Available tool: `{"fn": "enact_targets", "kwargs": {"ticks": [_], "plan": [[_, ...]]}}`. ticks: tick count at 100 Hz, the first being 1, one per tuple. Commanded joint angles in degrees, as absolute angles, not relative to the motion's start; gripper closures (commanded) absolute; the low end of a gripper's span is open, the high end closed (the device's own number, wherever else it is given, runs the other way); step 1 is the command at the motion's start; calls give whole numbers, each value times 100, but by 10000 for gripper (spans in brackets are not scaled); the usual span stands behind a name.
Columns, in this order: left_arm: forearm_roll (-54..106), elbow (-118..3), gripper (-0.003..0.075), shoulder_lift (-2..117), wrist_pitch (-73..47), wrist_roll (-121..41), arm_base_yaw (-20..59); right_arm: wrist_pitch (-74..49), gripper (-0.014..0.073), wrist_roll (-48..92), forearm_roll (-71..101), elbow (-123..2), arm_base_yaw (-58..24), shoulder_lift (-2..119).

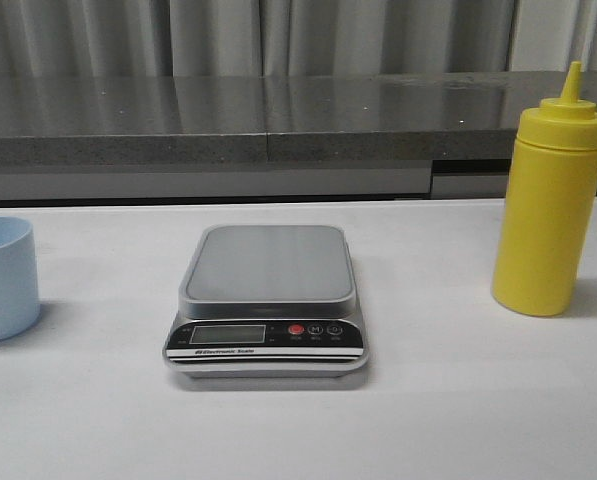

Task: Pour seasoning into cup on scale with both arms
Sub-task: 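Move the left gripper toward the light blue cup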

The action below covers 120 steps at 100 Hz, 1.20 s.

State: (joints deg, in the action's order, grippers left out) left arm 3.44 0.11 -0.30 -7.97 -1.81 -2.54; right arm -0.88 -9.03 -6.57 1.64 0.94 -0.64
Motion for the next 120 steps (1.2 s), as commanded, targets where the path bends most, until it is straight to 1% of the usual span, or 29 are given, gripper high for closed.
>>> {"fn": "enact_targets", "kwargs": {"ticks": [1, 42, 80, 91, 98, 107, 120], "plan": [[351, 239, 741, -206, -292, -177, -259, 353, 661, -907, -673, 56, 118, -161], [351, 239, 741, -206, -263, -177, -259, 353, 661, -907, -673, 56, 118, -161], [296, 175, 741, -206, 391, -177, -259, 353, 661, -907, -673, 56, 118, -161], [296, -154, 741, -107, 273, -177, -259, 353, 661, -907, -673, 56, 118, -161], [296, -464, 741, 38, 0, -177, -259, 353, 661, -907, -673, 56, 118, -161], [296, -878, 741, 362, -271, -177, -259, 353, 661, -907, -673, 56, 118, -161], [286, -1322, 741, 1044, -300, -177, -259, 353, 661, -907, -673, 56, 118, -161]]}}
